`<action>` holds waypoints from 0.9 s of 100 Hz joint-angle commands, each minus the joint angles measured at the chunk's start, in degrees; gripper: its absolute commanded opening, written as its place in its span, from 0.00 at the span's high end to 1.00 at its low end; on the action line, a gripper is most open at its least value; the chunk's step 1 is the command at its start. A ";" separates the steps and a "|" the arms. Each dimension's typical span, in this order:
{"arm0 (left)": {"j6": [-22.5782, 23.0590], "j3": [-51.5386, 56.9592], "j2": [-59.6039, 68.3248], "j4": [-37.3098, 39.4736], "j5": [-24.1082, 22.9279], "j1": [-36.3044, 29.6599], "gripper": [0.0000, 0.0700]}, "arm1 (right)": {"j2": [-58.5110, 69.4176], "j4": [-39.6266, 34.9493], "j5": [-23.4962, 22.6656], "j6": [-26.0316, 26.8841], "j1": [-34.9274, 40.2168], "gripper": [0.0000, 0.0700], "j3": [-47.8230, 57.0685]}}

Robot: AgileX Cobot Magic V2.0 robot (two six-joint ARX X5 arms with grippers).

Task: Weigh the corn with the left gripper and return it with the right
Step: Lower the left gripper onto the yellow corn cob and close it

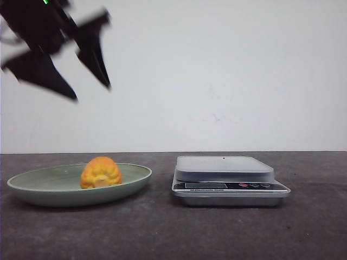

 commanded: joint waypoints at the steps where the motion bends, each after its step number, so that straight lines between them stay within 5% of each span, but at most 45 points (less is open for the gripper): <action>1: -1.29 1.16 3.19 0.37 -0.48 -0.59 0.43 | 0.24 0.22 -0.02 -1.53 0.13 0.13 0.83; 51: -3.13 1.16 13.79 -3.32 -2.99 -5.40 0.45 | 0.42 -0.48 0.00 -2.19 0.35 0.12 0.83; 57: -3.02 1.16 13.84 -3.50 -4.15 -6.16 0.58 | 0.42 -0.48 0.00 -2.16 0.35 0.12 0.83; 67: -2.93 1.16 13.84 -3.17 -4.68 -6.97 0.99 | 0.42 -0.48 0.00 -2.19 0.35 0.12 0.83; 90: -2.69 1.40 12.24 -3.76 -5.20 -7.02 0.99 | 0.42 -0.48 0.02 -2.36 0.35 0.12 0.83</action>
